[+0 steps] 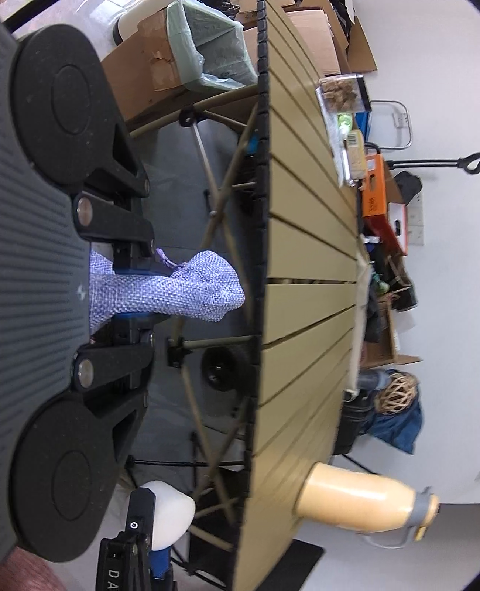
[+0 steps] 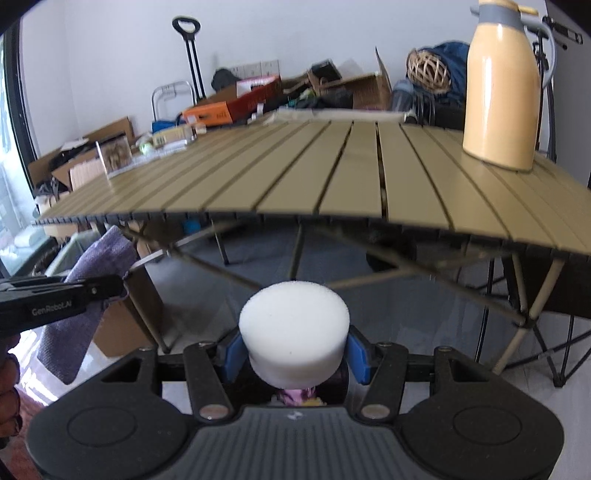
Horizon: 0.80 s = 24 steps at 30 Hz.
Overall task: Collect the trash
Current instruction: 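Carry the pouch and sponge down from the table toward the bin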
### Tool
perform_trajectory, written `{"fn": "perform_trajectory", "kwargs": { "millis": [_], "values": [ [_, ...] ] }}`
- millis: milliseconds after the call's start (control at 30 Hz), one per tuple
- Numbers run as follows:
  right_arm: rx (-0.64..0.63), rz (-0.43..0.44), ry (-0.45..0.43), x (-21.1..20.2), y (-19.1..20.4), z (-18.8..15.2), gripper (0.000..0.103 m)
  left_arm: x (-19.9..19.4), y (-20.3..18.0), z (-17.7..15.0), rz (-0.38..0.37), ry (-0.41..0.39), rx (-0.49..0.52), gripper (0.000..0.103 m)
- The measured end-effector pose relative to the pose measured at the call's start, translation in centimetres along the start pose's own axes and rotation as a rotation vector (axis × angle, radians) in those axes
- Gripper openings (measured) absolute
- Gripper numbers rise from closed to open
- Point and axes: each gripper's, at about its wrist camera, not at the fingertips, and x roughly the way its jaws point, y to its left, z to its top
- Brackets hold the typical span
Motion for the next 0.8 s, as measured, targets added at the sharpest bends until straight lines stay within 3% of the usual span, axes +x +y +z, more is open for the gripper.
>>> {"fn": "perform_trajectory", "kwargs": {
  "millis": [600,800],
  "values": [
    [0.049,-0.028,0.196,6.0,-3.4,-7.2,0.055,4.8,-1.4,-5.0,0.032,0.218,0.106,0.017],
    [0.036,-0.038,0.244,7.7,-3.9,-8.3,0.055,6.4,-1.5,-6.1,0.055,0.276,0.120,0.017]
  ]
}}
